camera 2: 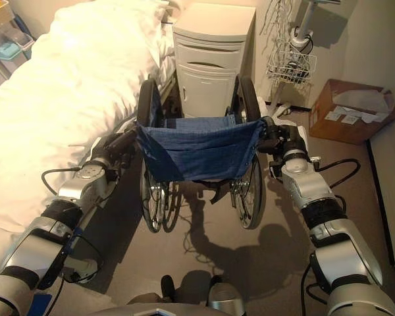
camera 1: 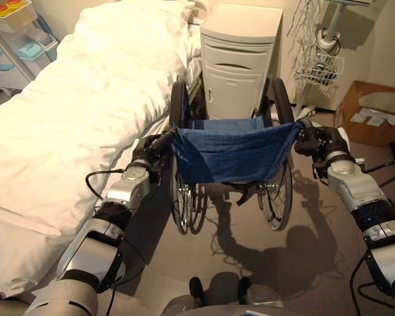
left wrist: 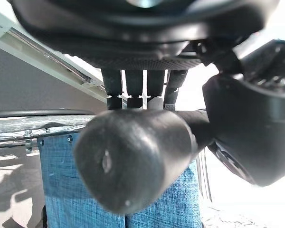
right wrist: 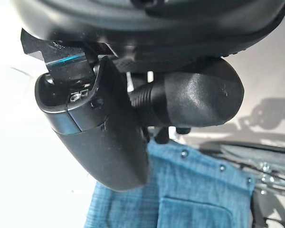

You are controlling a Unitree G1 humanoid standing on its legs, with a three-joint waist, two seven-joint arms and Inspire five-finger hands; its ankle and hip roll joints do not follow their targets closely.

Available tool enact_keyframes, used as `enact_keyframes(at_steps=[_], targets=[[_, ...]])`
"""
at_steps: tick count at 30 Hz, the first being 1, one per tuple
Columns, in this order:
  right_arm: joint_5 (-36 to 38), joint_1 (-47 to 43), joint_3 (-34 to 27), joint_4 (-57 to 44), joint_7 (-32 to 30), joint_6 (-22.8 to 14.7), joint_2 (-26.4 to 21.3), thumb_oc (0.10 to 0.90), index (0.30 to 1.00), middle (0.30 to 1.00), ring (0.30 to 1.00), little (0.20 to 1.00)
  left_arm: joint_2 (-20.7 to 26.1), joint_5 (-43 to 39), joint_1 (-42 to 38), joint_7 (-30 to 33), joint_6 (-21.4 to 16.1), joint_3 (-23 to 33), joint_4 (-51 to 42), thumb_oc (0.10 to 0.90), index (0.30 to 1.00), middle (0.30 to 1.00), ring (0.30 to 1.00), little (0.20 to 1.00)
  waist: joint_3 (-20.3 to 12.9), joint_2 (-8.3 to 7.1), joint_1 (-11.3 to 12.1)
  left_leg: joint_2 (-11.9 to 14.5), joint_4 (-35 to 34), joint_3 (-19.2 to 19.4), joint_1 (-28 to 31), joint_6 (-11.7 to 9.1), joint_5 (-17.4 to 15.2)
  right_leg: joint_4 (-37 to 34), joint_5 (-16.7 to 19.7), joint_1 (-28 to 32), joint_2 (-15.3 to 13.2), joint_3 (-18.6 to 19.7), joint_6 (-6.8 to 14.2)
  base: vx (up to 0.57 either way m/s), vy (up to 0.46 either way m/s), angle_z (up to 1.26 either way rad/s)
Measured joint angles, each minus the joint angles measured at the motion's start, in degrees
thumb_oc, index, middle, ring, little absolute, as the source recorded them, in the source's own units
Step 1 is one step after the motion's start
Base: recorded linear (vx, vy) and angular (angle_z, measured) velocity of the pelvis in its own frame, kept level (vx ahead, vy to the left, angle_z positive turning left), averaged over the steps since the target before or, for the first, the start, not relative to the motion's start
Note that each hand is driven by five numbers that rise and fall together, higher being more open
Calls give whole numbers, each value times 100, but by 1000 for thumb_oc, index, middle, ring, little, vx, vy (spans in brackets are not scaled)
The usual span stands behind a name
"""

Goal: Push the wheelchair next to the bed

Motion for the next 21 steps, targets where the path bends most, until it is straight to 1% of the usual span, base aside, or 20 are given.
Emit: enact_keyframes(at_steps=[6,7,9,13,16,19,21], targets=[[35,54,-51,-8,62,-156,11,800,900,900,900,900,-1,-67,31,41,0,56,1,800,900,900,900,900,0,0,2,2,-64,-3,79,-8,4,-85,1,87,23,-7,-1,0,0,0],[46,79,-106,-20,61,-157,17,800,900,900,900,900,-1,-67,48,51,0,68,-4,800,900,900,900,900,0,0,9,3,-74,-3,84,-9,4,-92,1,99,24,-8,-1,3,-9,3],[235,229,-333,-136,54,-195,28,800,900,900,900,900,-5,-54,208,116,-13,261,-185,800,900,900,900,900,1,-1,27,2,-95,-4,95,-10,5,-119,1,121,29,-13,0,0,0,0],[257,494,-662,-326,-18,-231,62,800,900,900,900,900,-5,60,383,264,-85,419,-385,800,900,900,900,900,2,-3,102,5,-115,-8,123,-12,3,-153,1,159,35,-19,0,0,0,0],[280,609,-797,-338,-214,-237,64,800,900,900,900,900,4,96,491,495,-219,587,-590,800,900,900,900,900,4,-6,185,5,-117,-19,130,-13,3,-161,1,167,43,-24,0,8,-20,3],[574,836,-1090,-343,-444,-325,73,800,900,900,900,900,61,137,661,781,-338,1005,-672,800,900,900,900,900,8,-13,248,-2,-116,-52,143,-14,4,-197,2,214,51,-111,2,19,-28,13],[690,904,-1165,-343,-650,-372,73,800,900,900,900,900,163,235,773,938,-377,1151,-671,800,900,900,900,900,11,-29,291,-9,-116,-119,148,-13,4,-215,2,240,50,-145,2,8,-14,12]])
